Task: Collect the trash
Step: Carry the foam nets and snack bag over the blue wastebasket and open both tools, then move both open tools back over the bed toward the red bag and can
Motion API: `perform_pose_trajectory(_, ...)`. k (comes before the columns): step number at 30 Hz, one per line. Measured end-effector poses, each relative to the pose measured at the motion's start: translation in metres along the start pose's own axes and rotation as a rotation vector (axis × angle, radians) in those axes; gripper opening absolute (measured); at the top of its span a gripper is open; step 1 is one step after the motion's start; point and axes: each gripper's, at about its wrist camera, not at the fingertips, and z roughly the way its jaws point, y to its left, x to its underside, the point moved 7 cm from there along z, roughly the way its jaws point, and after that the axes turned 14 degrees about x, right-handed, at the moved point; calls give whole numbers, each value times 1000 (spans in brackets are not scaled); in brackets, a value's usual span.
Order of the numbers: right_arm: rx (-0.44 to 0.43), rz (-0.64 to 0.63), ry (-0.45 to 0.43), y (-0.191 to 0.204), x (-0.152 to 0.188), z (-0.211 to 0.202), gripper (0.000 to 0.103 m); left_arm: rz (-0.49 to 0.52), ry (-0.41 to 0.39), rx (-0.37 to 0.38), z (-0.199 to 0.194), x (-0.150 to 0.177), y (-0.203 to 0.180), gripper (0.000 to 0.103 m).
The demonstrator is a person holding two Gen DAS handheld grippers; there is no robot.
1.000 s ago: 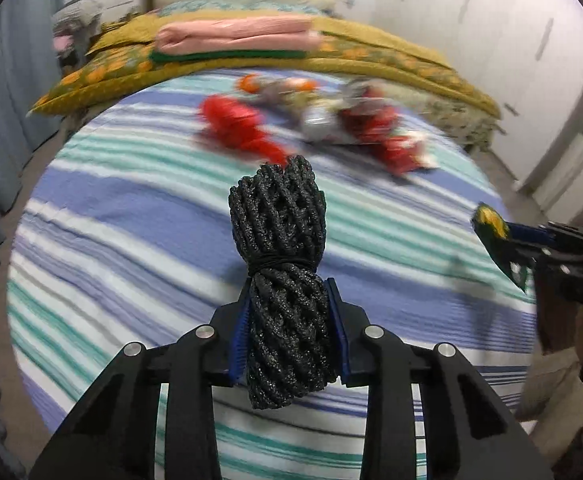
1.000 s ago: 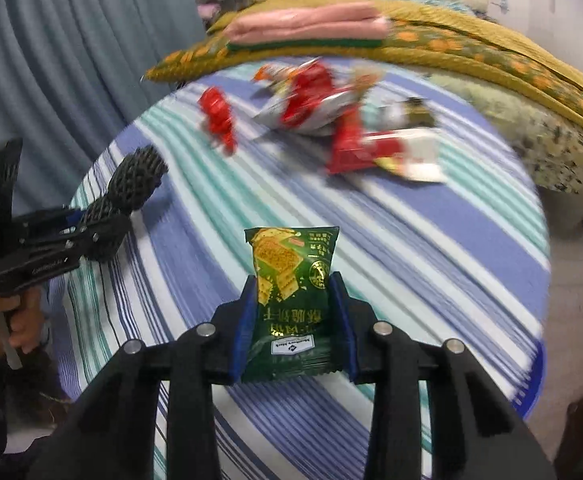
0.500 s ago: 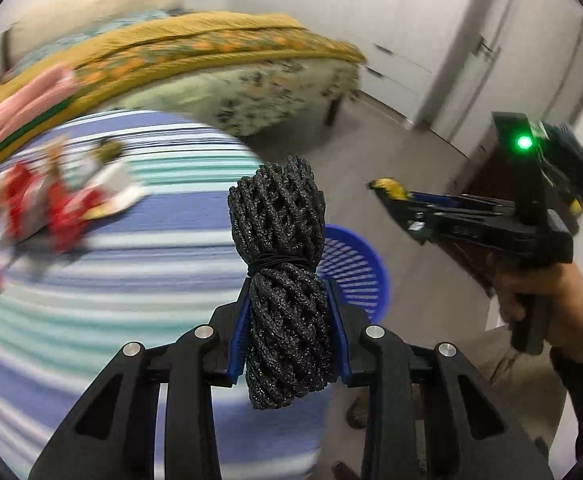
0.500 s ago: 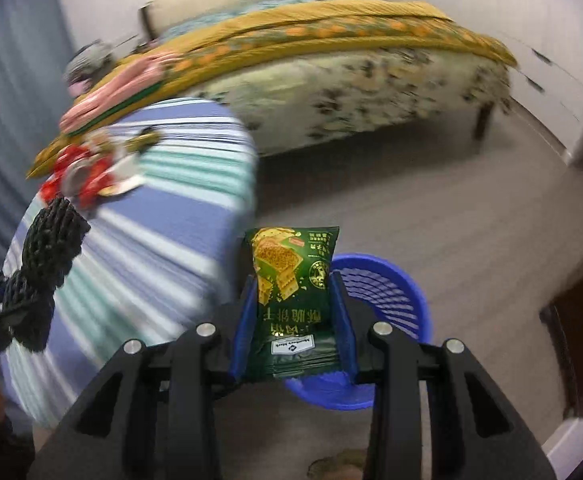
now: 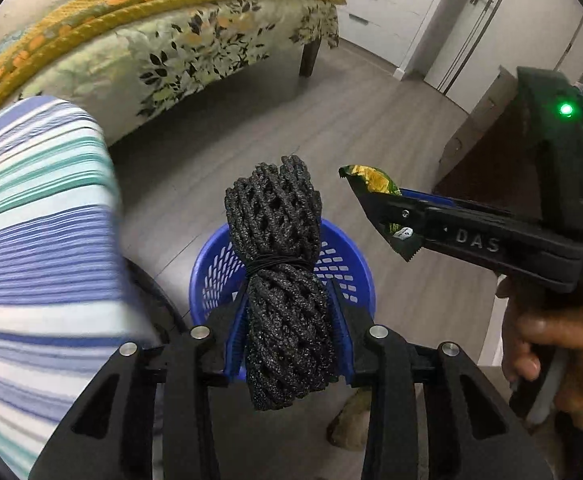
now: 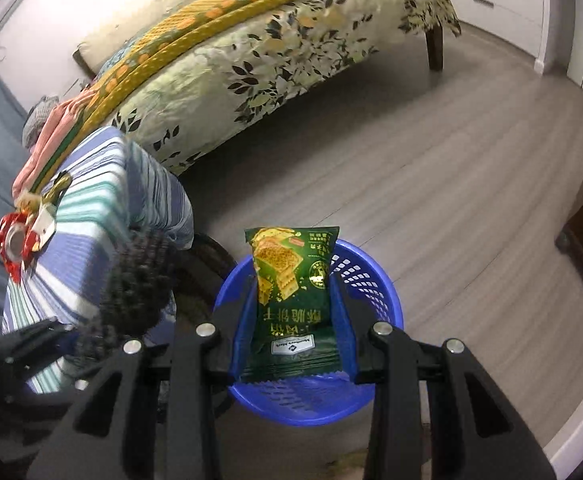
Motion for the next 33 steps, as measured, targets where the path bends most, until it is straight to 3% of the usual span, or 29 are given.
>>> perform_pose_trajectory(4,-18,31,5,-6,-3,8,51,-2,-2,13,13,-6,0,55)
perform_pose_trajectory(8,-1,42,-33,-8,-9,-1,66,18,-45,12,0,-11,-7,70)
perform_pose_trajectory(12,42,57,-91,-11,-14,-15,77,12,-96,25,-25,-14,-13,73)
perform_pose_trajectory(16,119,-6,-181,4,-12,-37,87,26,-155,5,-69,-2,-16,80)
perform_pose_trajectory(20,137,-111,-245,37,-1,-52,88,47,-194,-98,-116,34,4,88)
perform_pose_trajectory(24,142,-255,-303,90,19,-66,88,-20,-180,-215,-148,85,50,89)
perform_pose_trajectory(27,85,-355,-324,150,49,-78,88,-104,-179,-319,-179,128,95,89)
perform_pose_trajectory(33,-42,-550,-278,256,104,-85,88,-207,-193,-496,-238,182,164,91)
